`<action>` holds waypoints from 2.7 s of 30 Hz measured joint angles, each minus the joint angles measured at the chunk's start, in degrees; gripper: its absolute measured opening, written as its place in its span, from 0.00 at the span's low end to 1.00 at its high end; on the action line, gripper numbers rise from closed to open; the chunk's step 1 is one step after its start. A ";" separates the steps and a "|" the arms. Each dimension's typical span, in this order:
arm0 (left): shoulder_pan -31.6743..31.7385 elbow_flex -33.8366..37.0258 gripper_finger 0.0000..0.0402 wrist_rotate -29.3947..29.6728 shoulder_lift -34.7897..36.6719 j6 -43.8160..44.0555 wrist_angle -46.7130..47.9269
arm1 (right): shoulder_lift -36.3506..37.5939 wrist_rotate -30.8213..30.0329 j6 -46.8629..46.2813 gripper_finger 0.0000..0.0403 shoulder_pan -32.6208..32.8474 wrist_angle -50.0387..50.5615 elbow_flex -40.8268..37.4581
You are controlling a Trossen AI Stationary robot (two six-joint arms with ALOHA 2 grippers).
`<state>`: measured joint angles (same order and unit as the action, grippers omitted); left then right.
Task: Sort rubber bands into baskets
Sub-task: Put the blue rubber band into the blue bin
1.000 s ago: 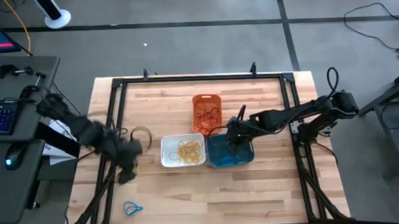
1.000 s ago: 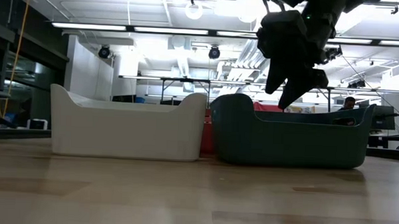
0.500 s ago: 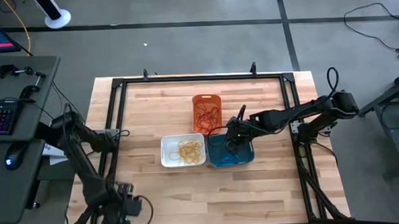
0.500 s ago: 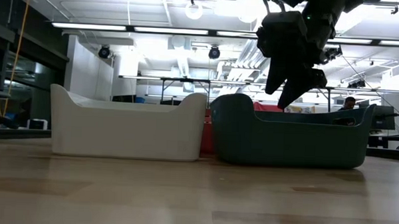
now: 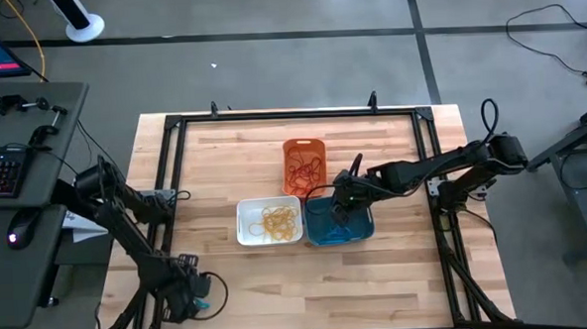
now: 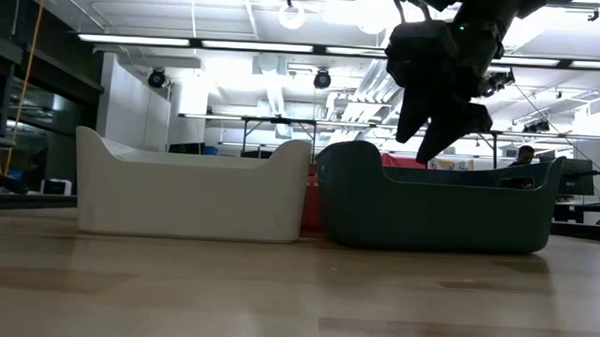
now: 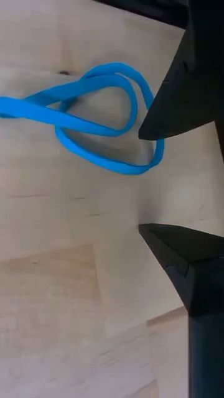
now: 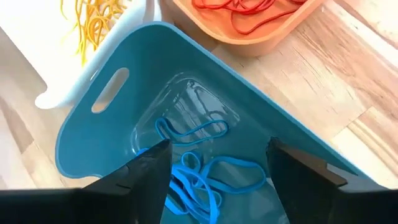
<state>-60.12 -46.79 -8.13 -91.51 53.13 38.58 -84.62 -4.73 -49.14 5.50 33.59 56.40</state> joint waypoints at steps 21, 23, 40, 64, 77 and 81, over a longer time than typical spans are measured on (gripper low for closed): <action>-0.18 3.91 0.03 2.63 0.22 10.29 -2.42 | 0.02 -2.66 -1.87 0.62 0.15 -0.01 0.00; 0.58 3.92 0.01 1.88 0.58 10.26 -1.38 | 0.02 -3.33 -1.87 0.62 0.15 -0.03 0.00; 14.45 4.18 0.00 4.22 19.38 0.12 5.80 | 0.02 -4.40 -1.85 0.62 -0.22 -0.02 0.00; 8.18 4.07 0.35 1.67 8.11 6.51 -12.61 | 0.02 -7.20 0.59 0.62 -0.37 0.04 0.02; 6.64 4.02 0.52 3.40 1.87 8.66 -16.27 | 0.00 -7.17 1.22 0.62 -0.37 0.05 0.02; 6.64 3.78 0.52 3.16 -0.09 9.64 -16.48 | 0.00 -7.17 1.21 0.62 -0.37 0.06 0.02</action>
<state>-53.47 -43.00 -4.97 -91.60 62.77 22.10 -84.62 -11.89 -47.92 5.13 33.65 56.42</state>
